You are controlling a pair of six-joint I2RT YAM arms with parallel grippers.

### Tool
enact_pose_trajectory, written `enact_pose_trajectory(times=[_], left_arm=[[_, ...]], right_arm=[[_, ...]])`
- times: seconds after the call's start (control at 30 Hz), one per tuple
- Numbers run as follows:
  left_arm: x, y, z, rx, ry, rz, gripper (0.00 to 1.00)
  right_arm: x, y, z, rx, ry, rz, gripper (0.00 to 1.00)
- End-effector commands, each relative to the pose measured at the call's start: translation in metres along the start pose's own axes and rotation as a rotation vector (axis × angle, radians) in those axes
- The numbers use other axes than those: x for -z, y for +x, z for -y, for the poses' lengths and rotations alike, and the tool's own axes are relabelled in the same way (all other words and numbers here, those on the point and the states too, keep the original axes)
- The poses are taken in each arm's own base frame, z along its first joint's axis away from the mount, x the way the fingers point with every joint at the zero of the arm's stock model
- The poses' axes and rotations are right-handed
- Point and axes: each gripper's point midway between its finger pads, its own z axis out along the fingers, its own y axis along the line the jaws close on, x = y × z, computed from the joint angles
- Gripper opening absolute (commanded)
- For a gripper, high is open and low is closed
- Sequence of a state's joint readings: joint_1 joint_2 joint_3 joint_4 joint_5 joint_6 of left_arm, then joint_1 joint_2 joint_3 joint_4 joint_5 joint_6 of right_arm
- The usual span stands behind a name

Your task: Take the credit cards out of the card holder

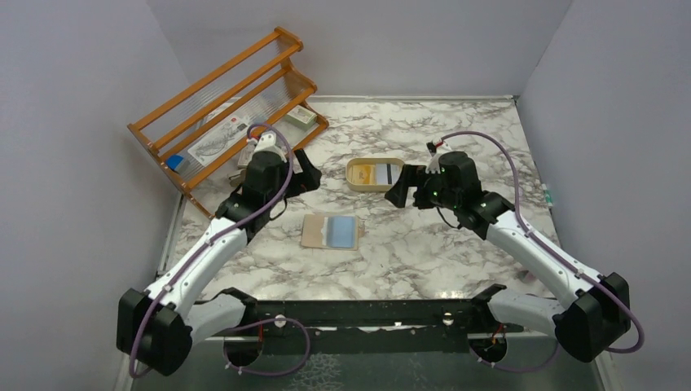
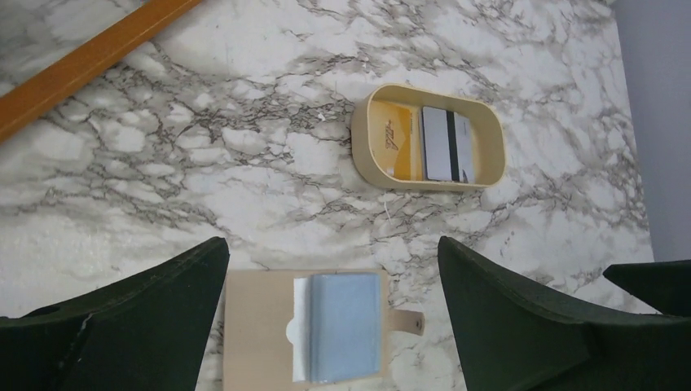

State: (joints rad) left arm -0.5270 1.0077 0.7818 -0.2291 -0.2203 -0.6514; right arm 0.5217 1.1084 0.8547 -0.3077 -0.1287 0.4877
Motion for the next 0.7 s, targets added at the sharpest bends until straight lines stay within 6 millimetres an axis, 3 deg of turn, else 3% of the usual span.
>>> enact_pose_trajectory(times=[0.0,0.17,0.37,0.67], left_arm=[[-0.011,-0.006,0.036,-0.17,0.361,-0.132,0.99],[-0.026,-0.037,0.037,-0.221,0.351,-0.084,0.99],[-0.028,-0.059,0.028,-0.254,0.324,-0.028,0.99],[-0.028,-0.063,0.014,-0.231,0.308,-0.022,0.99]], right_arm=[[-0.002,-0.016,-0.011,0.078,-0.064,0.047,1.0],[-0.008,-0.027,-0.012,0.109,-0.056,0.073,1.0],[-0.013,-0.033,-0.003,0.108,-0.012,0.107,1.0],[-0.011,-0.038,0.005,0.13,0.024,0.159,0.98]])
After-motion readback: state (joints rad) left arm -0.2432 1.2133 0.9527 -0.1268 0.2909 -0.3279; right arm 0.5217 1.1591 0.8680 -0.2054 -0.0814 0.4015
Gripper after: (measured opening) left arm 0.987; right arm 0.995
